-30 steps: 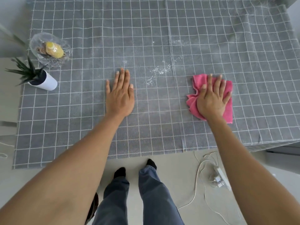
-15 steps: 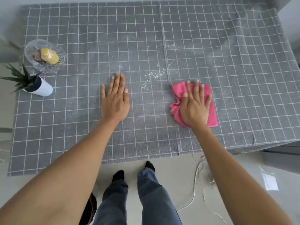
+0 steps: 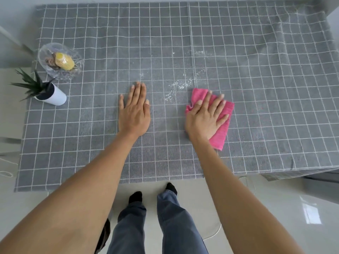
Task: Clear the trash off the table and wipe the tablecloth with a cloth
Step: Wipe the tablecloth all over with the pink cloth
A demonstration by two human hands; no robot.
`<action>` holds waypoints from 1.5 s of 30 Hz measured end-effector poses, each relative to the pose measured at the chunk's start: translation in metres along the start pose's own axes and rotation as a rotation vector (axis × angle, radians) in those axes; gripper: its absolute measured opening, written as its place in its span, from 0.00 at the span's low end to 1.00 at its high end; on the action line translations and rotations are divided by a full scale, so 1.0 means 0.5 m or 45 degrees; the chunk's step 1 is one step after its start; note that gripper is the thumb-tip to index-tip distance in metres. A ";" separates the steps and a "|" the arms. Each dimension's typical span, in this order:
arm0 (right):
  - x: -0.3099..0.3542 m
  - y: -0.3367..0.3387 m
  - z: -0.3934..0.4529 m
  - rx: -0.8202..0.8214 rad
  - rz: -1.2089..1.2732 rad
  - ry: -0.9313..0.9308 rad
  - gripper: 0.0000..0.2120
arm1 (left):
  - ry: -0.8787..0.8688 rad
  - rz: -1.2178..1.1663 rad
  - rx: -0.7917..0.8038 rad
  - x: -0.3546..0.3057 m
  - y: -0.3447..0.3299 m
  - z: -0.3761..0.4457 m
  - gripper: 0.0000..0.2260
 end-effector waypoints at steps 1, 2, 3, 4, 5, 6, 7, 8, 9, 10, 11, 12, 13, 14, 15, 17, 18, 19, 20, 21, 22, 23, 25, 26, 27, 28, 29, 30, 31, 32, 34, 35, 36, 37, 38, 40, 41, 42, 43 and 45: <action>0.042 -0.016 -0.029 0.068 -0.027 0.175 0.28 | -0.001 0.000 -0.002 0.000 0.000 0.000 0.23; 0.081 -0.030 -0.061 0.125 -0.033 0.359 0.27 | -0.003 0.003 -0.002 0.001 -0.001 0.000 0.23; 0.108 -0.039 -0.089 0.175 -0.024 0.519 0.26 | -0.004 0.004 0.000 0.001 -0.001 0.000 0.23; 0.121 -0.046 -0.108 0.221 -0.020 0.639 0.26 | -0.004 0.000 0.001 0.001 -0.002 0.000 0.23; 0.122 -0.049 -0.111 0.257 -0.029 0.713 0.26 | -0.006 -0.007 -0.002 0.000 -0.001 -0.001 0.23; 0.114 -0.047 -0.100 0.279 -0.056 0.741 0.27 | -0.008 -0.013 -0.003 -0.001 0.000 -0.001 0.23; 0.096 -0.041 -0.079 0.278 -0.095 0.718 0.28 | -0.010 -0.016 -0.002 -0.001 0.000 -0.001 0.23; 0.072 -0.031 -0.052 0.253 -0.137 0.652 0.30 | -0.010 -0.017 0.001 -0.001 -0.001 0.000 0.23; 0.044 -0.020 -0.025 0.224 -0.156 0.550 0.32 | -0.010 -0.013 0.003 0.000 -0.001 0.000 0.23; 0.018 -0.011 -0.002 0.195 -0.140 0.438 0.32 | -0.011 -0.003 0.003 0.001 -0.001 -0.001 0.23; -0.002 -0.004 0.012 0.159 -0.100 0.352 0.29 | -0.013 0.007 0.003 0.001 -0.002 -0.001 0.23; -0.013 0.002 0.018 0.120 -0.062 0.303 0.27 | -0.010 0.015 0.006 0.001 -0.002 -0.001 0.23; -0.017 0.006 0.018 0.087 -0.044 0.280 0.26 | -0.003 0.022 0.009 0.003 -0.003 -0.002 0.23; -0.017 0.006 0.015 0.070 -0.036 0.269 0.25 | 0.002 0.030 0.010 0.002 -0.003 -0.003 0.23; -0.011 0.004 0.009 0.074 -0.035 0.265 0.26 | 0.005 0.038 0.007 0.001 -0.003 -0.002 0.23; 0.019 -0.011 -0.027 0.136 -0.069 0.334 0.28 | 0.010 0.038 -0.005 0.000 0.000 0.001 0.23; 0.040 -0.023 -0.061 0.171 -0.092 0.423 0.29 | 0.013 0.034 -0.004 0.000 0.001 0.000 0.23; 0.062 -0.032 -0.099 0.209 -0.091 0.518 0.30 | 0.015 0.031 -0.001 0.001 0.001 -0.001 0.23; 0.079 -0.041 -0.134 0.248 -0.071 0.590 0.30 | 0.017 0.028 0.005 0.002 0.000 -0.002 0.23; 0.089 -0.044 -0.158 0.283 -0.053 0.629 0.29 | 0.018 0.025 0.012 0.002 -0.001 -0.002 0.23; 0.093 -0.047 -0.170 0.307 -0.047 0.644 0.30 | 0.017 0.022 0.017 0.002 -0.001 -0.001 0.24; 0.095 -0.047 -0.172 0.323 -0.054 0.651 0.32 | 0.010 0.016 0.023 0.000 -0.001 0.001 0.24; 0.092 -0.040 -0.159 0.326 -0.096 0.648 0.36 | -0.018 -0.024 0.048 -0.004 0.000 0.000 0.24; 0.085 -0.037 -0.146 0.319 -0.117 0.624 0.37 | -0.032 -0.053 0.061 -0.001 0.000 -0.007 0.24; 0.073 -0.034 -0.129 0.307 -0.134 0.577 0.37 | -0.038 -0.074 0.070 0.009 0.003 -0.020 0.24; 0.055 -0.029 -0.111 0.284 -0.145 0.518 0.34 | -0.033 -0.079 0.076 0.025 0.008 -0.038 0.24; 0.035 -0.022 -0.093 0.256 -0.142 0.451 0.30 | -0.025 -0.067 0.080 0.045 0.013 -0.060 0.24; 0.018 -0.016 -0.081 0.228 -0.124 0.387 0.28 | -0.019 -0.051 0.086 0.069 0.020 -0.084 0.24; 0.003 -0.008 -0.071 0.201 -0.103 0.333 0.26 | -0.021 -0.036 0.089 0.086 0.024 -0.105 0.24; -0.011 -0.002 -0.064 0.176 -0.085 0.293 0.26 | -0.028 -0.023 0.089 0.092 0.026 -0.118 0.24; -0.005 -0.004 -0.078 0.163 -0.072 0.267 0.26 | -0.030 -0.007 0.075 0.095 0.029 -0.122 0.25; 0.011 -0.014 -0.100 0.187 -0.091 0.297 0.27 | -0.020 0.000 0.066 0.094 0.031 -0.120 0.24; 0.035 -0.028 -0.132 0.222 -0.127 0.360 0.28 | -0.010 0.009 0.058 0.092 0.031 -0.119 0.24; 0.063 -0.044 -0.169 0.260 -0.156 0.443 0.30 | -0.005 0.015 0.052 0.091 0.032 -0.119 0.24; 0.093 -0.057 -0.207 0.301 -0.150 0.525 0.31 | -0.005 0.018 0.049 0.090 0.033 -0.119 0.24; 0.135 -0.071 -0.261 0.365 -0.099 0.625 0.31 | -0.023 0.017 0.045 0.089 0.036 -0.122 0.24; 0.144 -0.074 -0.268 0.384 -0.108 0.653 0.33 | -0.033 0.012 0.041 0.089 0.038 -0.122 0.24; 0.142 -0.075 -0.263 0.392 -0.146 0.674 0.36 | -0.039 0.005 0.042 0.088 0.038 -0.122 0.24; 0.131 -0.072 -0.249 0.381 -0.186 0.678 0.38 | -0.042 -0.001 0.048 0.089 0.037 -0.121 0.24; 0.086 -0.055 -0.200 0.325 -0.206 0.572 0.36 | -0.036 0.006 0.061 0.092 0.034 -0.122 0.24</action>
Point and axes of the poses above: each hand's wrist, its own z-axis towards the middle knuckle, its own y-axis out of the back of the hand, x = y × z, the point moved 9 cm from there along z, towards the middle knuckle, and after that the axes turned 8 degrees about -x, right-handed, at the moved point
